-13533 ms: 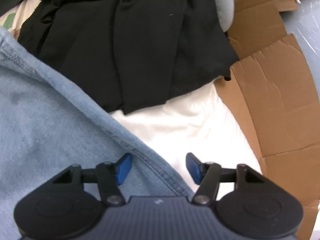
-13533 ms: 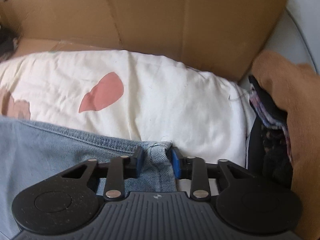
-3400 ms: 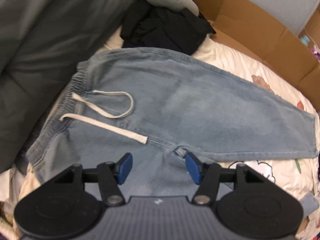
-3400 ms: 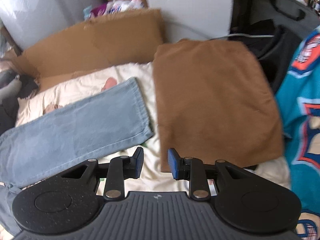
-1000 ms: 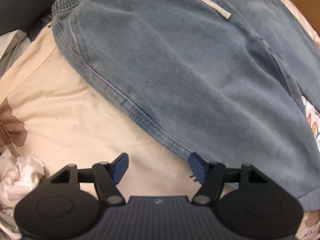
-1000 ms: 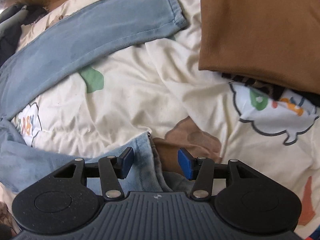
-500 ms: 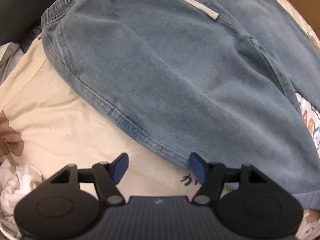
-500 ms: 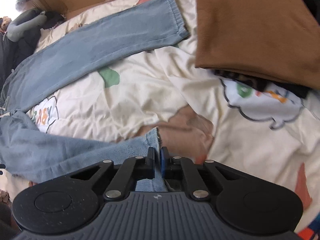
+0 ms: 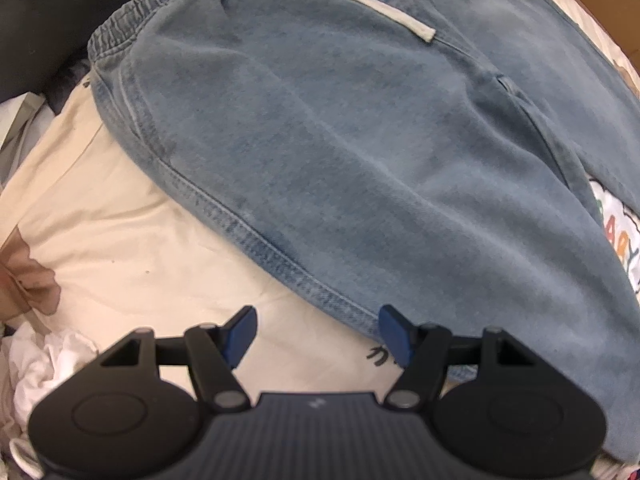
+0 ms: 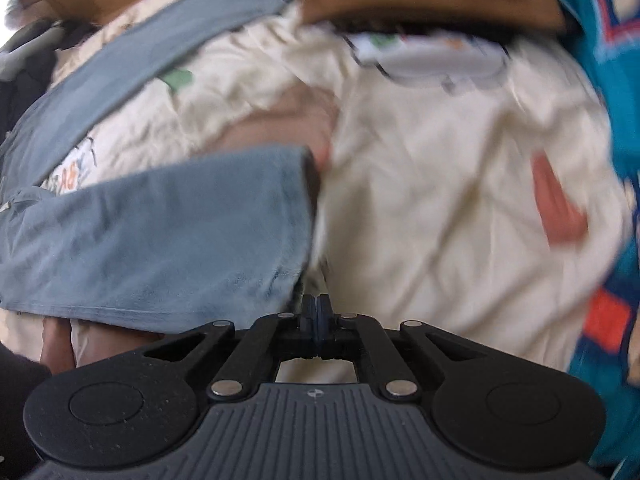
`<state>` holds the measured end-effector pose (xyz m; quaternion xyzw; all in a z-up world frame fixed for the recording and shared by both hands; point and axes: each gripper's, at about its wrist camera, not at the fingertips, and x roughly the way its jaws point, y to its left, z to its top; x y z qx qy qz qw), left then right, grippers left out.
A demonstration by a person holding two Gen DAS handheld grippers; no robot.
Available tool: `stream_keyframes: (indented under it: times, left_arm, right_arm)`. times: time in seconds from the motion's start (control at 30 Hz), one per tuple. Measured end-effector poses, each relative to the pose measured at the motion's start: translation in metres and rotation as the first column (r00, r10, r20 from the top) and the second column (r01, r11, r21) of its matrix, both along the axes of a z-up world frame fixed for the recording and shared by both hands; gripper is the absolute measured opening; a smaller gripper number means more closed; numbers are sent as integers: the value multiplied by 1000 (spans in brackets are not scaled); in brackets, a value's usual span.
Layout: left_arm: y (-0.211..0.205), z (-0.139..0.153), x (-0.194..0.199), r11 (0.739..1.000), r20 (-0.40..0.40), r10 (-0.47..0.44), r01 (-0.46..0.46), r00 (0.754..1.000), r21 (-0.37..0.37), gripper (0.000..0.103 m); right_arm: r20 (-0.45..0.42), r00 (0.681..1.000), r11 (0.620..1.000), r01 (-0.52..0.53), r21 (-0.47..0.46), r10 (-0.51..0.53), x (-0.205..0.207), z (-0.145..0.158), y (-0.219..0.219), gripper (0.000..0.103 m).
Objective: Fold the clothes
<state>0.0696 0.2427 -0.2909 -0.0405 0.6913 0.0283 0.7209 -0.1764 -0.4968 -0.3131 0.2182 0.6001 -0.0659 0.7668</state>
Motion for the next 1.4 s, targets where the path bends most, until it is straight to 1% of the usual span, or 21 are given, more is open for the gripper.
stream_keyframes:
  times: [0.07,0.17,0.23,0.27,0.3,0.33,0.37,0.53,0.7,0.8,0.87,1.0,1.1,1.23,1.3,1.33,1.37,1.4]
  left_arm:
    - [0,1,-1,1000,-3,-1,1,1000,2,70]
    - [0,2,-2,1000,-3,1,-1,1000,4,70]
    - [-1,3,-3,1000,-3,6,-6,1000,3,70]
    - [-1,4,-3,1000,-2,8,-8,1000,2,70]
    - [-1,5,-3,1000,0,10,-10,1000,1,70]
    - [0,5,-4,1000,1,13,-13,1000,-1,70]
    - [0,5,-4,1000,1,17,-17,1000,-2,70]
    - [3,7,-5,999,3,43,-43,999,-8,70]
    - [16,15,-3,996,26,94,-93,995,-16,70]
    - [31,20,-1,988,51,152,-151,987,-30,70]
    - [42,20,-1,979,66,201,-199,977,-43,70]
    - [60,16,-4,948,93,308,-296,947,-120,70]
    - [67,8,-6,920,97,372,-352,923,-173,70]
    - [74,-5,-7,886,85,438,-414,895,-209,69]
    - [80,-9,-8,870,94,470,-441,878,-221,64]
    - [83,-10,-8,860,103,487,-456,867,-228,63]
    - [87,-9,-8,847,117,510,-475,852,-238,61]
    - [92,-9,-9,834,131,533,-493,836,-248,56]
  right_arm:
    - [8,1000,999,18,27,-18,-11,-2,0,0]
    - [14,998,996,61,62,-62,-15,-5,-1,0]
    - [16,996,992,90,85,-91,-17,-7,-2,5]
    - [17,994,990,104,96,-106,-19,-8,-2,14]
    - [17,993,988,114,104,-117,-19,-9,-2,31]
    - [12,993,988,117,104,-119,-17,-12,-1,41]
    - [6,992,986,126,111,-127,-16,-17,0,45]
    - [-38,983,969,183,169,-179,-11,-45,0,45]
    - [-86,973,949,227,217,-213,-9,-67,4,45]
    - [-86,971,939,239,248,-224,-8,-68,5,43]
    - [-84,971,935,239,261,-224,-6,-65,5,43]
    - [-60,971,923,240,301,-233,-4,-55,4,42]
    - [-59,969,916,247,317,-241,-1,-55,6,42]
    - [-104,963,916,269,298,-249,3,-69,10,42]
    - [-120,960,919,276,282,-252,4,-74,10,40]
    - [-127,959,921,278,272,-252,5,-77,10,38]
    - [-135,958,923,280,262,-252,6,-79,10,29]
    - [-141,958,926,280,252,-251,7,-81,10,21]
